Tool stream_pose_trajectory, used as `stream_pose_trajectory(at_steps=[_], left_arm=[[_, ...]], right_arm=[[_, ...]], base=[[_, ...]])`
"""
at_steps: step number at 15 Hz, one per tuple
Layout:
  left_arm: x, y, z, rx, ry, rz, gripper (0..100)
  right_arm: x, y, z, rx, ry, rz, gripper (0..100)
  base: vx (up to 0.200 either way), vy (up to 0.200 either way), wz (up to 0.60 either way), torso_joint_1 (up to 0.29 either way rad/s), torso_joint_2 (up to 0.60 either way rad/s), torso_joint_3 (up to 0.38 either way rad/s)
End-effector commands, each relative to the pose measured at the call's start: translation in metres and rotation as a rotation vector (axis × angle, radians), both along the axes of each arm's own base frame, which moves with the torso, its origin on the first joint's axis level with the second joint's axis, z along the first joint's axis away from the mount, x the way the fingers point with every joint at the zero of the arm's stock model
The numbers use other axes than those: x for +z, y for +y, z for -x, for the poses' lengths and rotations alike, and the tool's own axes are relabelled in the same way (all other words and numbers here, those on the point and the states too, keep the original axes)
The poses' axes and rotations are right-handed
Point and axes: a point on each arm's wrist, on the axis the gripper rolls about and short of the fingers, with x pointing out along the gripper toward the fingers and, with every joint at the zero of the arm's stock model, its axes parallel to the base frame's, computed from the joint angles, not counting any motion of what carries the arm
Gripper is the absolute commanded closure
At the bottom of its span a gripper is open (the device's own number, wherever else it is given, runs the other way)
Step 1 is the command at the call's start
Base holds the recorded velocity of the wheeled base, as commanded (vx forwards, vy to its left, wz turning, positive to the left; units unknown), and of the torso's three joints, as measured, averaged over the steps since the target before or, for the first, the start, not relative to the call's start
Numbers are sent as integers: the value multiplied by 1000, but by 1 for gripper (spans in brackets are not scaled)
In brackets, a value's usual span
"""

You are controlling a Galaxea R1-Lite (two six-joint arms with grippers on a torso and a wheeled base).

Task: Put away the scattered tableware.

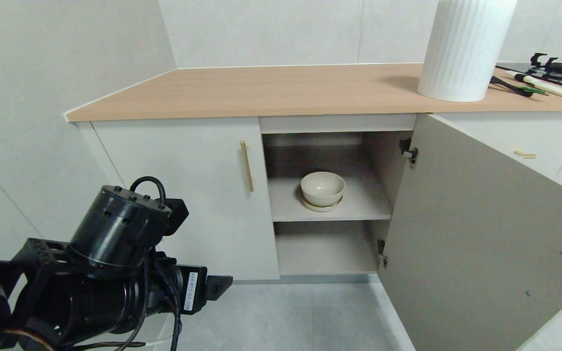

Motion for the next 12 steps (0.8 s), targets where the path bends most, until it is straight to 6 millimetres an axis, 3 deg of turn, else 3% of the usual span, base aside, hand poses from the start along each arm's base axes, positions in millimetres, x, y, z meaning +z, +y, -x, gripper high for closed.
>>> stream_pose_trajectory(at_steps=[1,7,12], left_arm=[[-1,-1,-1,0,6,-4,0],[-2,-1,-2,0,9,-4,0],[-3,-1,-2,0,11,-6,0]], right_arm=[[5,-3,4,-6,-21,-2,0],[12,-15,7,-112,-75,71,0],[9,-50,-12,-290,-64,218,0]], base=[[0,-200,0,2,7,2],[0,0,0,0,0,0],[0,0,0,0,0,0]])
